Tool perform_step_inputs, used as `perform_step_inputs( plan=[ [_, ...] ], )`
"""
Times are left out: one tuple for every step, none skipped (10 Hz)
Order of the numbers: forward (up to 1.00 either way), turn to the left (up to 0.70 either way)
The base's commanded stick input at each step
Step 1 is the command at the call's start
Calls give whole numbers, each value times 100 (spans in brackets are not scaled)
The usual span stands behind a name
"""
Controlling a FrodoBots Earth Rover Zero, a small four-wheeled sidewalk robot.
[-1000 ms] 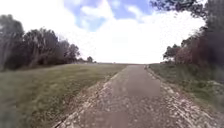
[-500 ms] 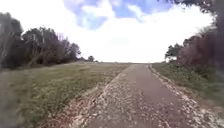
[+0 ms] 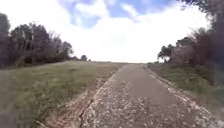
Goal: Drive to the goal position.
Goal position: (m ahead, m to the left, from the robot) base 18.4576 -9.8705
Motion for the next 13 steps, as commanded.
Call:
perform_step_inputs(
  plan=[
    [85,-2],
    [85,-2],
    [85,-2],
    [85,-2],
    [85,-2],
    [85,-2],
    [85,-2],
    [85,-2],
    [85,-2],
    [85,-2],
    [85,-2],
    [85,-2],
    [85,-2]
  ],
)
